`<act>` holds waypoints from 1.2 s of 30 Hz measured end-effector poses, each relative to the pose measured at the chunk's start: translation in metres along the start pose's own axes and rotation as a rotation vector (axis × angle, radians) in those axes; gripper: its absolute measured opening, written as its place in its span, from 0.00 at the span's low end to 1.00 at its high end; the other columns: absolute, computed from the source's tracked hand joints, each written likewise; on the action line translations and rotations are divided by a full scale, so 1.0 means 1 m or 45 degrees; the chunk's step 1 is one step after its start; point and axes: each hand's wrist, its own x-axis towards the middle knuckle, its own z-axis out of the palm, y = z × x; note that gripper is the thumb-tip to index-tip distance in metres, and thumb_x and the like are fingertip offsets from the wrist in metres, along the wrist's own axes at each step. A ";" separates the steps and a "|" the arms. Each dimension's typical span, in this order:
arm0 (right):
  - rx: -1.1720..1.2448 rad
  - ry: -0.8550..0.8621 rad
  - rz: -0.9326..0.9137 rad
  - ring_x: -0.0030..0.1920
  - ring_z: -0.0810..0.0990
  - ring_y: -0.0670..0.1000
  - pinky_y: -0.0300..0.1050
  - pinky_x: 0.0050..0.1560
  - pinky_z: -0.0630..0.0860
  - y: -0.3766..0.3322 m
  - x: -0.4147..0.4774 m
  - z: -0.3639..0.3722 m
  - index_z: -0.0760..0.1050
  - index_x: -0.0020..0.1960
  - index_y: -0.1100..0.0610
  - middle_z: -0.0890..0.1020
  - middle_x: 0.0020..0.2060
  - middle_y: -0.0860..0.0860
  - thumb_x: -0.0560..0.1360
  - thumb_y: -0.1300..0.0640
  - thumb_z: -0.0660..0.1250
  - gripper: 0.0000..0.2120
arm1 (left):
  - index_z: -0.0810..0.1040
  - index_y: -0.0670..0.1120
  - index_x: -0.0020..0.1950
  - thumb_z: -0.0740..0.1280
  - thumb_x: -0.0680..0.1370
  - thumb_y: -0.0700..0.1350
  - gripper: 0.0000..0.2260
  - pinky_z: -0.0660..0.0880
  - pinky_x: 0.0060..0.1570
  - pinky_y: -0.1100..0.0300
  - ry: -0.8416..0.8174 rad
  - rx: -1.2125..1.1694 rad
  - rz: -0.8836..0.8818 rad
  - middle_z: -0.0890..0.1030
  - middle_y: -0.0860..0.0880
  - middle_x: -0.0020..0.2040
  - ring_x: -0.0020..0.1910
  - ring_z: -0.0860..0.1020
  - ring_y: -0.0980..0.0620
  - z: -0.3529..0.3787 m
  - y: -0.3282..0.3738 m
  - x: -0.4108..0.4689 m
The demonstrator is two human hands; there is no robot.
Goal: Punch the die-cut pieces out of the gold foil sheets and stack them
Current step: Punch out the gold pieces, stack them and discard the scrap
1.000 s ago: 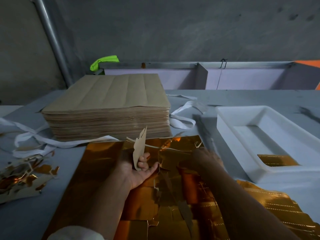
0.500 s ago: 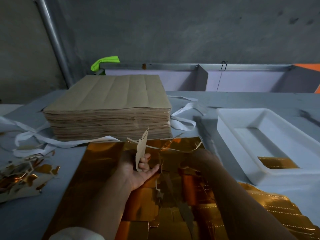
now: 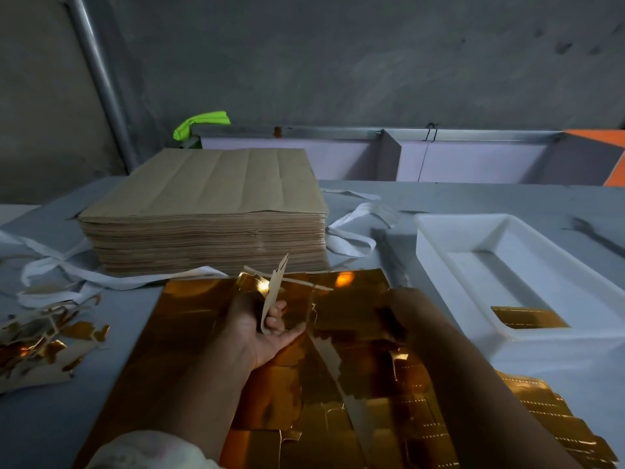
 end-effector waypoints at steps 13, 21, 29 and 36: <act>0.141 0.064 -0.205 0.37 0.78 0.53 0.42 0.30 0.73 0.015 -0.013 -0.027 0.75 0.50 0.56 0.79 0.40 0.55 0.75 0.56 0.71 0.07 | 0.75 0.33 0.59 0.64 0.78 0.54 0.24 0.77 0.44 0.45 0.000 0.043 0.038 0.71 0.47 0.27 0.21 0.68 0.54 0.000 0.001 0.002; -0.031 0.030 -0.526 0.35 0.74 0.52 0.44 0.32 0.70 0.018 -0.033 -0.023 0.73 0.45 0.54 0.75 0.36 0.54 0.76 0.60 0.67 0.04 | 0.76 0.33 0.59 0.60 0.77 0.62 0.31 0.75 0.44 0.53 -0.127 0.015 -0.042 0.70 0.49 0.28 0.22 0.67 0.55 -0.006 0.007 -0.002; 0.101 -0.020 -0.491 0.38 0.78 0.54 0.46 0.35 0.74 0.025 -0.040 -0.016 0.75 0.45 0.55 0.79 0.37 0.55 0.77 0.60 0.67 0.03 | 0.81 0.40 0.40 0.64 0.71 0.51 0.15 0.69 0.56 0.52 -0.378 0.340 0.133 0.69 0.49 0.27 0.23 0.66 0.53 0.031 0.014 -0.031; -0.004 0.132 -0.577 0.43 0.82 0.56 0.56 0.46 0.81 0.031 -0.046 -0.013 0.76 0.45 0.51 0.82 0.41 0.54 0.77 0.55 0.68 0.02 | 0.81 0.42 0.44 0.68 0.68 0.50 0.13 0.73 0.47 0.52 -0.601 0.255 0.377 0.71 0.50 0.27 0.23 0.70 0.55 0.028 0.007 -0.037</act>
